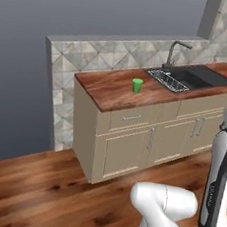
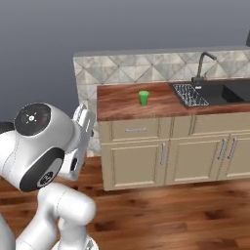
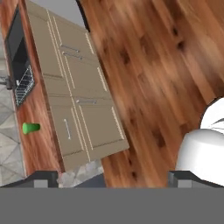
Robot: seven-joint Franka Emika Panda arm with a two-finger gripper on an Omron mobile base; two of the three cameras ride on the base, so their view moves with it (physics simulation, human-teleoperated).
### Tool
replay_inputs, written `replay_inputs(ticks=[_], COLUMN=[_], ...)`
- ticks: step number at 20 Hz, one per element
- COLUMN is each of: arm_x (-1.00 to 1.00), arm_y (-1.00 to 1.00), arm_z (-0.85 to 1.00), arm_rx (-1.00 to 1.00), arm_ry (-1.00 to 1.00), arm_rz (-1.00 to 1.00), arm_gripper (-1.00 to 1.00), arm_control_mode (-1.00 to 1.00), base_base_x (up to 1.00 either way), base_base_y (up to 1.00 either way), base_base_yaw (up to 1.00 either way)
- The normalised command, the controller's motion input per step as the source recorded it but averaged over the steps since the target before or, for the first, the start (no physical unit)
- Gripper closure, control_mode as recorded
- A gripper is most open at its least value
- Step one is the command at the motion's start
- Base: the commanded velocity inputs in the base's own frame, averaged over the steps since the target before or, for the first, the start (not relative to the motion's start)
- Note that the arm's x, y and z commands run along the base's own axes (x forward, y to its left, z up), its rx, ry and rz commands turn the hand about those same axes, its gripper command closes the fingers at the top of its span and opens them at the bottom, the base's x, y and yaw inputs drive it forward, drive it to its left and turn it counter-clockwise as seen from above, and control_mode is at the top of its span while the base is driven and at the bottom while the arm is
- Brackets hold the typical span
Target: Move the cup from next to the sink to the open cabinet. Then, move the bowl with the tangerine to the fridge to clear the area for faucet cleaning.
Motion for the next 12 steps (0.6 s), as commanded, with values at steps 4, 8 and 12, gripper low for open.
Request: replay_inputs(ticks=[4, 8, 12], arm_x=[0.00, 0.00, 0.00], arm_y=[0.00, 0.00, 0.00], arm_z=[0.00, 0.00, 0.00], arm_rx=[0.00, 0.00, 0.00], arm_ry=[0.00, 0.00, 0.00], arm_rz=[0.00, 0.00, 0.00], arm_gripper=[-1.00, -1.00, -1.00], arm_control_mode=[1.00, 1.00, 1.00], base_base_x=[1.00, 1.00, 1.00], base_base_y=[-0.60, -0.64, -0.17], base_base_yaw=[-0.01, -0.01, 0.15])
